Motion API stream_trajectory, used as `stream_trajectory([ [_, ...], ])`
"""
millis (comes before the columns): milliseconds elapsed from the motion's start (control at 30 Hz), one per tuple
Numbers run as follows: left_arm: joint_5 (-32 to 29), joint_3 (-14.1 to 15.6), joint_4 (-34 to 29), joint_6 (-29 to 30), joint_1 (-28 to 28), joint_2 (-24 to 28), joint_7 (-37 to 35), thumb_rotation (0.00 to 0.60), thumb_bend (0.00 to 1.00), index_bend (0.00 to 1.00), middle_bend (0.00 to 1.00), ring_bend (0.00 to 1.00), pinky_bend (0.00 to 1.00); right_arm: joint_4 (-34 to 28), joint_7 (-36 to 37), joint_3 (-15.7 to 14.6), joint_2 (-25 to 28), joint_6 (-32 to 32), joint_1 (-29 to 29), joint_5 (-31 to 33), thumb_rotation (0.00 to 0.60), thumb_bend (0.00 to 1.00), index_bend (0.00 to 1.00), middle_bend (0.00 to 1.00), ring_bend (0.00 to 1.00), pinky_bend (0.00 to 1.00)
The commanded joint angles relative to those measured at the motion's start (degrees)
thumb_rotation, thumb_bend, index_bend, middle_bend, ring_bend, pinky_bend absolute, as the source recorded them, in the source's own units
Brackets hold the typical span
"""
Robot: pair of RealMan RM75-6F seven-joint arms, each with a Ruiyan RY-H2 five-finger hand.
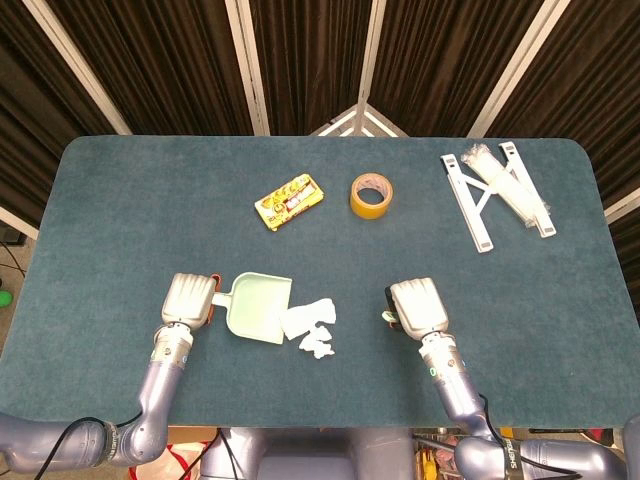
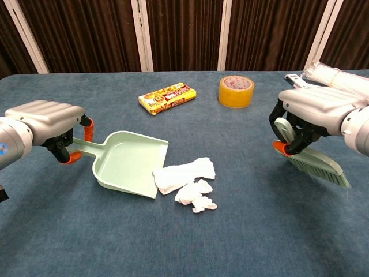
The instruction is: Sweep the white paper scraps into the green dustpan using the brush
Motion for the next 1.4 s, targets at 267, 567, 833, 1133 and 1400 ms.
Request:
stream_trajectory([
  [267, -0.10, 0.29, -0.44, -0.02, -0.14, 0.36, 0.01, 0.600, 0.71, 0.77, 1.00, 1.00, 0.99, -2.02, -0.71, 1.19, -0.54, 0.56, 0.51, 3.64, 0.600, 0.72, 0.89, 0.97, 1.00, 0.91],
  [567, -0.02, 0.52, -0.88, 0.28, -0.52, -0.33, 0.43, 0.600, 0.71, 0.77, 1.00, 1.00, 0.99, -4.17, -0.97, 1.80, -1.50, 2.70, 0.52, 4.73, 0.600, 0.72, 0.89, 1.00, 1.00, 0.95],
  [833, -0.31, 0.58, -1.85, 1.61, -1.02, -1.50, 2.02, 0.600, 0.71, 0.77, 1.00, 1.00, 0.99, -6.51, -2.79, 1.85, -2.62, 4.16, 0.92, 7.24, 0.600, 0.80, 0.88, 1.00, 1.00, 0.95],
  [1133, -0.61, 0.58, -2.01, 2.69, -1.39, -2.91, 3.09, 0.600, 0.71, 0.77, 1.00, 1.00, 0.99, -7.11, -3.93, 3.90, -5.98, 7.71, 1.78, 9.31, 0.600, 0.83, 0.87, 1.00, 1.00, 0.95],
  [1400, -1.08, 0.43, -2.12, 4.06, -1.38, -4.39, 3.76, 0.600, 0.71, 0.77, 1.00, 1.00, 0.99, -5.49, -4.64, 4.72, -11.33, 12.46, 1.91, 9.56, 0.600, 0.83, 0.86, 1.00, 1.00, 0.95],
])
